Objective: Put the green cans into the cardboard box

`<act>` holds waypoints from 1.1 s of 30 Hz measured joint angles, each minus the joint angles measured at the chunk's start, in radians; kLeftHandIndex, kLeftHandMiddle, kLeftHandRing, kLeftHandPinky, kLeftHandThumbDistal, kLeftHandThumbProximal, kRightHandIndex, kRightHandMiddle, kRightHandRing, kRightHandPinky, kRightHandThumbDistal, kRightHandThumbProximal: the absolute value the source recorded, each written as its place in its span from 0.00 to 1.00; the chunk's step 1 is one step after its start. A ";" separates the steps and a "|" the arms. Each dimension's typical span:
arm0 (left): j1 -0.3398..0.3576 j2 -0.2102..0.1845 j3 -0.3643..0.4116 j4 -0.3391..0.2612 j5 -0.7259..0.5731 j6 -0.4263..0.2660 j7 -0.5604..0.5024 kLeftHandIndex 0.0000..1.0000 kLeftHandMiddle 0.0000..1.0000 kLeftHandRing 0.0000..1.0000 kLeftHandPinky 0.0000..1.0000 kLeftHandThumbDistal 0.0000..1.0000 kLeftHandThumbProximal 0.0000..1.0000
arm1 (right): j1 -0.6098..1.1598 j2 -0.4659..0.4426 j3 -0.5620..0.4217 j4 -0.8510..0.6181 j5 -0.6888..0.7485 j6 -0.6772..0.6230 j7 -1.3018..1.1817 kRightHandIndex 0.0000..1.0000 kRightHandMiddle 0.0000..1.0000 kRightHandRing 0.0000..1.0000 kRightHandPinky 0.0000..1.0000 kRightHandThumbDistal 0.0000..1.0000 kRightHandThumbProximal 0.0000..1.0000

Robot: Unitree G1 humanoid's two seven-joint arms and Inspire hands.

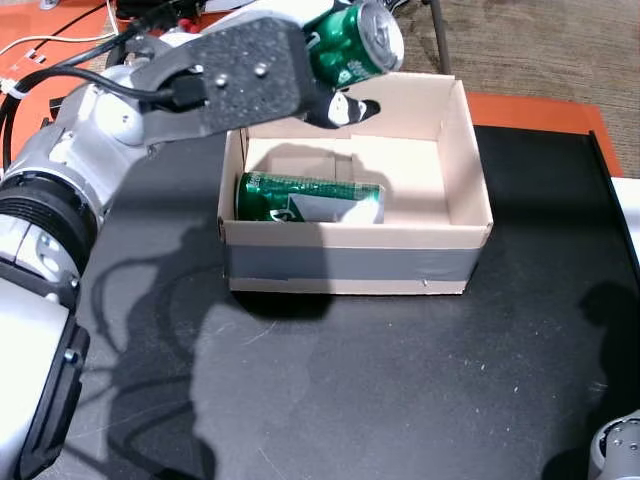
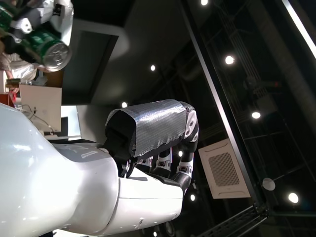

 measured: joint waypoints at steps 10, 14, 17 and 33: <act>0.001 -0.023 -0.084 0.023 0.081 0.048 0.000 0.12 0.13 0.15 0.16 0.36 0.00 | 0.000 0.003 0.000 -0.012 0.018 0.013 0.027 0.29 0.33 0.40 0.51 0.28 0.34; 0.001 -0.030 -0.076 0.023 0.077 0.045 0.005 0.14 0.15 0.16 0.16 0.35 0.00 | 0.000 0.009 0.000 -0.013 0.018 0.012 0.028 0.30 0.33 0.40 0.50 0.30 0.36; 0.001 -0.034 -0.066 0.023 0.068 0.040 0.008 0.12 0.13 0.15 0.16 0.32 0.00 | 0.000 0.016 0.001 -0.013 0.018 0.003 0.031 0.29 0.32 0.39 0.49 0.31 0.37; 0.001 -0.043 -0.079 0.024 0.077 0.070 0.015 0.14 0.14 0.15 0.14 0.35 0.00 | 0.000 0.030 0.005 -0.014 0.022 -0.018 0.060 0.28 0.32 0.39 0.49 0.30 0.40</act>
